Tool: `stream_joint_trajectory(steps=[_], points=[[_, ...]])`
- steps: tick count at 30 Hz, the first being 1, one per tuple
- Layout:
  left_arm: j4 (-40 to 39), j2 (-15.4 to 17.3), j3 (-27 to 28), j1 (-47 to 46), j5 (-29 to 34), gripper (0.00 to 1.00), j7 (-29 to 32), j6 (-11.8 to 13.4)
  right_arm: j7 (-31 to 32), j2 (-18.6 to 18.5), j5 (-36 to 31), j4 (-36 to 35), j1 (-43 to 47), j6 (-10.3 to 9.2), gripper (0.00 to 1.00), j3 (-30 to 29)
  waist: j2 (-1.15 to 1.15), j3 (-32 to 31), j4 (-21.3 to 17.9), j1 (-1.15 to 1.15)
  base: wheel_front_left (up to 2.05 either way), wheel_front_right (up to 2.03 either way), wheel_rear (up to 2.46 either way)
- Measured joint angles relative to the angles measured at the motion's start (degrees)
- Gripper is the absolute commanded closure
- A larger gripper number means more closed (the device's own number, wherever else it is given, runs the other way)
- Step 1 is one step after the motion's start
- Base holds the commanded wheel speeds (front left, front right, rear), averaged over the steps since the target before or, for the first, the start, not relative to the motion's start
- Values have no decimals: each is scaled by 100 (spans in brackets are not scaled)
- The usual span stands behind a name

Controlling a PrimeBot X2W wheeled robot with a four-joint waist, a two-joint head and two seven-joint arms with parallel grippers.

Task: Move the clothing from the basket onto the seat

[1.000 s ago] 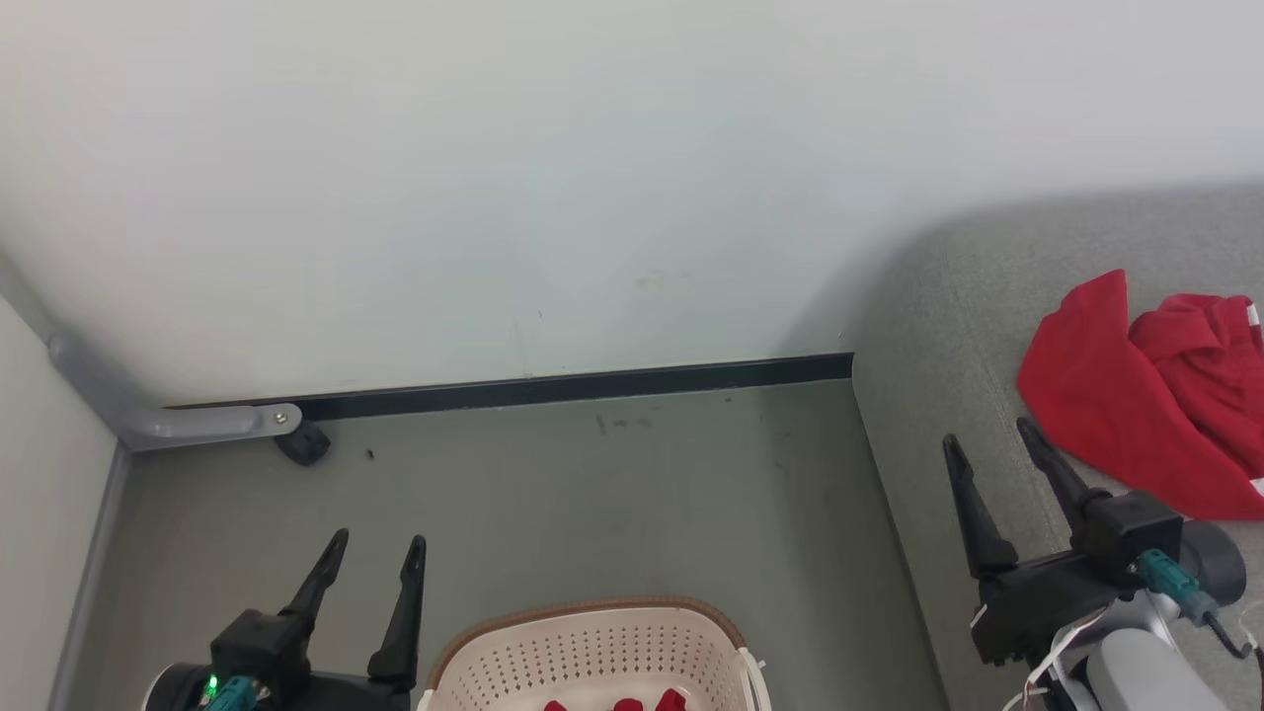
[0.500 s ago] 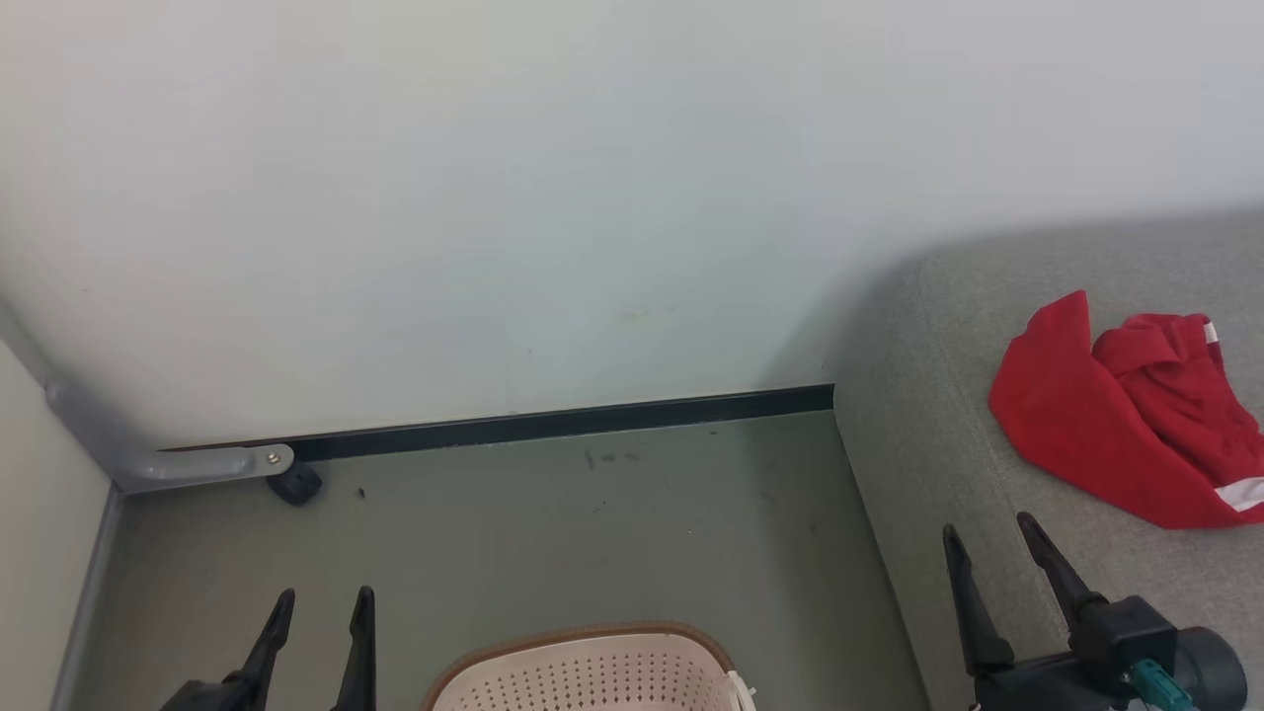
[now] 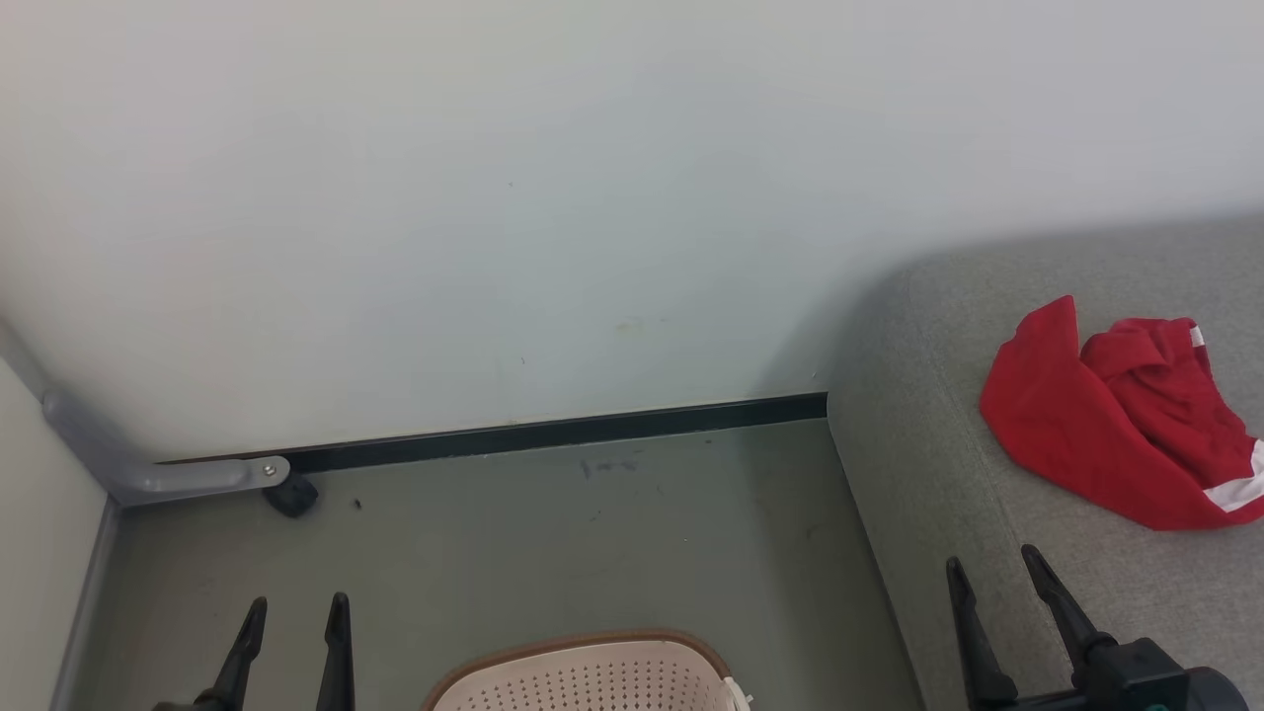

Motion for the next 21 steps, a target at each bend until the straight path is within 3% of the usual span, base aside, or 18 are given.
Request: stream_joint_trajectory(steps=[21], points=[[-210, -197, 332, 337, 260, 0, -1, 1, 0, 43, 0, -372, 274, -51, 0, -25, 0, -12, 5, 1, 0, 0, 0]])
